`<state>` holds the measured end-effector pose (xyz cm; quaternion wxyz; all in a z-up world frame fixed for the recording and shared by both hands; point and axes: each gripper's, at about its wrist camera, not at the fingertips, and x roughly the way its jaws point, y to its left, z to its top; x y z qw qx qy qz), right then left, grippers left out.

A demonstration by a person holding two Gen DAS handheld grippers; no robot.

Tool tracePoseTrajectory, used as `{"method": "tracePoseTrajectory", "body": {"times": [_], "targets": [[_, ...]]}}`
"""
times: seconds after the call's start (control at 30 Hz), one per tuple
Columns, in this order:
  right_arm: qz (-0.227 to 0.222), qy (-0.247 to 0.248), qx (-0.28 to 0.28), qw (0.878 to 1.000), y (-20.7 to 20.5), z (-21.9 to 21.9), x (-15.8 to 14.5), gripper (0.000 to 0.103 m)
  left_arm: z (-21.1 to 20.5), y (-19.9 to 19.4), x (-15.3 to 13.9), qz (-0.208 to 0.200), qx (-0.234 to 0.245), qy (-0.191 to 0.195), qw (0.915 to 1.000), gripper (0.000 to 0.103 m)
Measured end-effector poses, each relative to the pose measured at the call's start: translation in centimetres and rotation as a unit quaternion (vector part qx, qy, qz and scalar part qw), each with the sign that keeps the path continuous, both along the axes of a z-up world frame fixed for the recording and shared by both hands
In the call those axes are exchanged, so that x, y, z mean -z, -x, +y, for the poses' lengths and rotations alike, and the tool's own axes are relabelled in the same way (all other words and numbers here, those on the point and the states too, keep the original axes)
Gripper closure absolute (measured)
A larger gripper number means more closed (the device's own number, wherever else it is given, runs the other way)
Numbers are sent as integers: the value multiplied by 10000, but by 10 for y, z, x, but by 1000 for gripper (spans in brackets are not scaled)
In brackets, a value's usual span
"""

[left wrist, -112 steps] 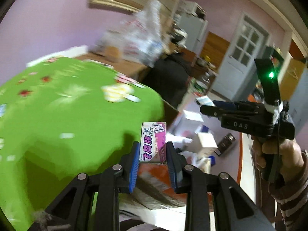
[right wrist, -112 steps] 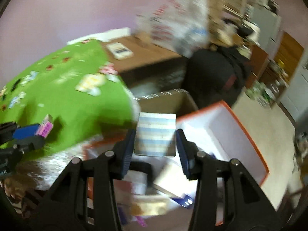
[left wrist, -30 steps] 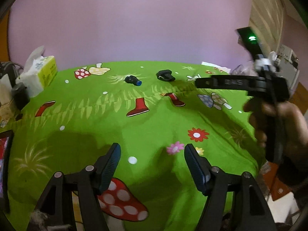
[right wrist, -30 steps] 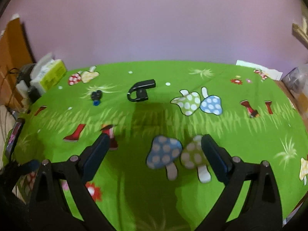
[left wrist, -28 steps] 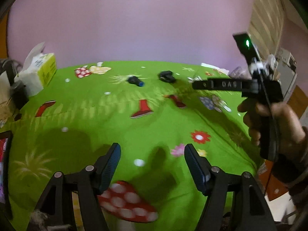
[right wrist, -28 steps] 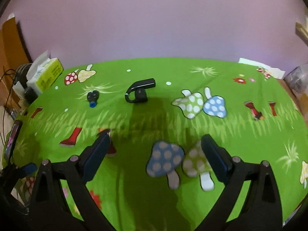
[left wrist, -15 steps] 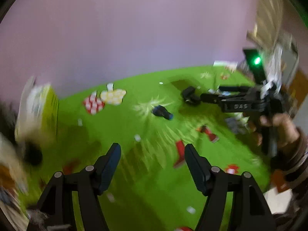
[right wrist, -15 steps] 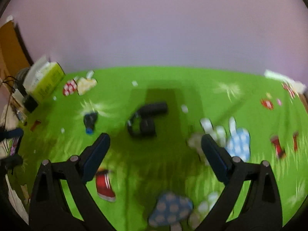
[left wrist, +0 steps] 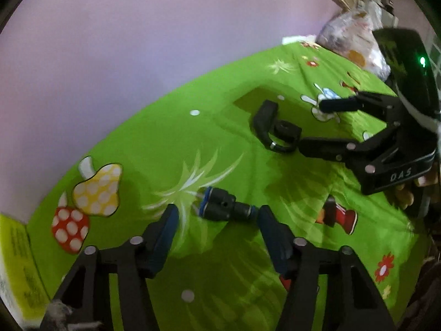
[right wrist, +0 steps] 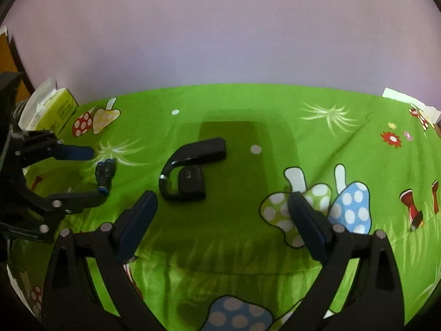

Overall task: Organize objects
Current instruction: 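Grasp the black cylindrical piece on the tablecloth with the left tool, then grasp the black ear-hook earphone with the right tool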

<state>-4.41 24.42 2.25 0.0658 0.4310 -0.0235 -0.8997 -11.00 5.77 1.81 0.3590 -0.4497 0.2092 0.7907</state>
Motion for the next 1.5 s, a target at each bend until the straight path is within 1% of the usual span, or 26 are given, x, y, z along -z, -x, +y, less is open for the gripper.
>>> {"method": "tracePoseTrajectory", "body": {"times": [0.07, 0.1, 0.13, 0.17, 0.2, 0.3, 0.4, 0.43, 0.5, 0.57, 0.63, 0.73, 0.8, 0.87, 0.93, 1.0, 1.1, 1.17, 1.2, 1.23, 1.27, 1.43, 1.5], "targets": [[-10, -13, -3, 10000, 0, 0, 0, 6, 0, 6, 0, -37, 37, -124, 9999, 48], [-12, -16, -2, 10000, -1, 1, 0, 6, 1, 9, 0, -30, 38, -152, 9999, 52], [-14, -30, -1, 10000, -1, 1, 0, 6, 1, 11, 0, -21, 13, -168, 9999, 58], [-18, -54, 0, 10000, -1, 0, 0, 6, 3, 10, 0, -35, -41, -169, 9998, 62], [-22, -76, 2, 10000, 1, -2, 1, 6, 3, 8, -1, -71, -84, -122, 9999, 64], [-35, -143, 0, 9999, 2, -5, 2, 6, 5, -4, -3, -58, -258, 25, 9996, 64], [-43, -176, -7, 9998, 6, -10, 4, 6, 0, -18, -2, -73, -785, 28, 9969, 64], [-46, -194, -24, 9998, 6, -11, 4, 6, -3, -23, -2, -19, -957, 15, 9954, 64], [-50, -253, -65, 9996, 9, -17, 5, 6, -13, -34, -1, 94, -1360, -149, 9906, 64], [-53, -392, -187, 9990, 9, -24, 6, 6, -23, -37, 1, 142, -1608, -400, 9861, 64], [-39, -630, -329, 9975, 8, -34, 5, 6, -29, -41, 2, 344, -1801, -409, 9822, 64], [-112, -715, -459, 9963, 11, -43, 5, 6, -34, -44, 4, 479, -2015, -548, 9768, 64], [-129, -789, -328, 9963, 18, -44, 6, 7, -36, -44, 4, 529, -2088, -534, 9751, 64], [-218, -655, -245, 9973, 23, -44, 9, 9, -40, -40, 3, 481, -2149, -606, 9736, 64], [-202, -699, -243, 9971, 27, -47, 9, 9, -42, -38, 2, 449, -2160, -657, 9731, 64], [-202, -703, -154, 9972, 31, -49, 9, 10, -36, -37, 2, 473, -2152, -613, 9735, 64], [-153, -717, -281, 9969, 33, -59, 8, 20, -37, -35, 1, 431, -2161, -686, 9730, 64], [-124, -672, -376, 9970, 32, -63, 6, 34, -41, -38, 1, 401, -2193, -749, 9719, 64], [-118, -673, -398, 9969, 31, -64, 5, 39, -42, -38, 2, 393, -2197, -765, 9718, 64], [-105, -677, -414, 9968, 30, -65, 4, 51, -42, -38, 1, 386, -2198, -777, 9717, 64], [-99, -693, -422, 9967, 27, -65, 3, 61, -42, -37, 1, 376, -2199, -796, 9716, 64], [-145, -761, -419, 9961, 13, -66, 1, 61, -45, -36, 1, 319, -2206, -904, 9707, 64], [-157, -763, -357, 9963, 0, -63, -1, 61, -47, -40, -1, 355, -2236, -878, 9701, 64]]}}
